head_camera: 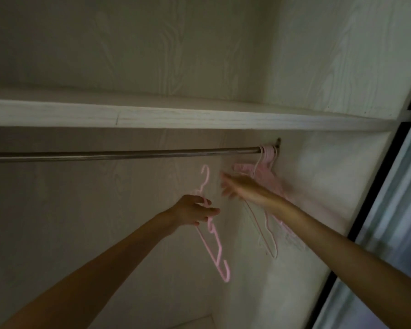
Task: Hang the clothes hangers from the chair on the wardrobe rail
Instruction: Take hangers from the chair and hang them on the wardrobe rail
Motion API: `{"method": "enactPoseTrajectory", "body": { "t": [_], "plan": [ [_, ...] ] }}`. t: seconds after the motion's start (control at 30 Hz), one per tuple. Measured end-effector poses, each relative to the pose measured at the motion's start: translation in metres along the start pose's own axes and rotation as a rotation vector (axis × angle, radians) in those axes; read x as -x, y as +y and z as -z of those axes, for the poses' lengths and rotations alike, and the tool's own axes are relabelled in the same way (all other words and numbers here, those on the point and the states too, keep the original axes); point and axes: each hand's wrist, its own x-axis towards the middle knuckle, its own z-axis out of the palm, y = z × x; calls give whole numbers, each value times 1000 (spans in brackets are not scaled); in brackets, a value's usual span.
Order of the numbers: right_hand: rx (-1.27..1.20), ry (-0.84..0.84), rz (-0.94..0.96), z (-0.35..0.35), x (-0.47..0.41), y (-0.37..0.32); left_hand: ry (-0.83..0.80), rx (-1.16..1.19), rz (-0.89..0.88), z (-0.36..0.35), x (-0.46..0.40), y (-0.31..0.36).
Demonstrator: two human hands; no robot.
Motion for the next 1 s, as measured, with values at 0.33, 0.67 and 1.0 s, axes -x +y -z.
{"method": "enactPoseTrajectory", "body": {
  "t": [0.33,0.67,1.0],
  "plan": [
    [-157,289,-61,8,22,29,270,-765,-481,-36,4,31],
    [310,433,-33,41,4,17,675,-1229,-306,38,-38,10],
    [373,439,-78,8,-53,9,710,-1185,-338,37,-39,18]
  ]
}}
